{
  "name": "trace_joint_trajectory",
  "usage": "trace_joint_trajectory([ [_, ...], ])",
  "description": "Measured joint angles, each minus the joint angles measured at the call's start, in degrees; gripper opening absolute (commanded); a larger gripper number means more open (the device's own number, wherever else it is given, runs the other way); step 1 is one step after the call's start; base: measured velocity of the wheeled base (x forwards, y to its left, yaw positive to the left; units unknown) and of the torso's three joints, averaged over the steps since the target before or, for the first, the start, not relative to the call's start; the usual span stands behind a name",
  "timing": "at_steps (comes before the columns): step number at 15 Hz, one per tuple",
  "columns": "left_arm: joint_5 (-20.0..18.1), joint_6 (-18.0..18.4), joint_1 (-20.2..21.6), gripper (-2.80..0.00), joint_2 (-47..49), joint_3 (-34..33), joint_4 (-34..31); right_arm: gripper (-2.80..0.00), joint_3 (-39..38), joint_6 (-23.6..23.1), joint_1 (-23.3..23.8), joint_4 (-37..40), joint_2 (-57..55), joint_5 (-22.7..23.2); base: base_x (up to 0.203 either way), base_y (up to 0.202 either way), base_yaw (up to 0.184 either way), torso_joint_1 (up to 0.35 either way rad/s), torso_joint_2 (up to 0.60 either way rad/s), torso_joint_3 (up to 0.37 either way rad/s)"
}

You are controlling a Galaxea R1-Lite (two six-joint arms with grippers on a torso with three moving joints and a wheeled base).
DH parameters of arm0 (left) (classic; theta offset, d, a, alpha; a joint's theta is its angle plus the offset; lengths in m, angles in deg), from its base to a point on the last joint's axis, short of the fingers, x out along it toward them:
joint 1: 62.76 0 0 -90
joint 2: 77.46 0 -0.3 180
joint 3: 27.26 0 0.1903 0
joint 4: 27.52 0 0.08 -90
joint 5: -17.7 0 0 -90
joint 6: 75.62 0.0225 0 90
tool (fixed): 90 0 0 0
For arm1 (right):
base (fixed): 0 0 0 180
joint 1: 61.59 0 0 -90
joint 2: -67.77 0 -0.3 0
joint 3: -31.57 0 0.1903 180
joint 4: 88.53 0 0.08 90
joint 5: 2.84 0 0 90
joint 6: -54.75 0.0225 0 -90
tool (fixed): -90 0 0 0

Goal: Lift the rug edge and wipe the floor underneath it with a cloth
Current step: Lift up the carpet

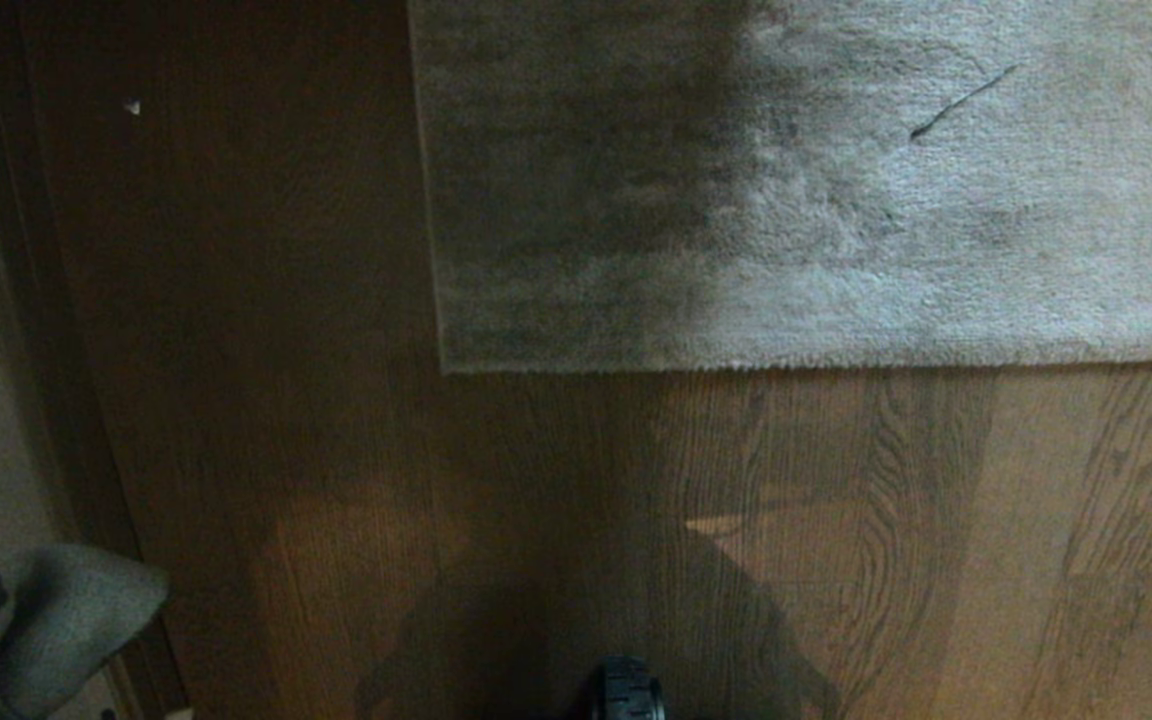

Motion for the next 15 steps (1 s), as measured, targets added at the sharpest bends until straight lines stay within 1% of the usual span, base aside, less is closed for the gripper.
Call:
trace_joint_trajectory([
  [15, -0.02, 0.16, 0.00, -2.80, 0.00, -0.05, -0.08, -2.80, 0.00, -0.01, 0.01, 0.02, 0.00, 0.00, 0.000, 0.000, 0.000, 0.000, 0.00, 0.000],
])
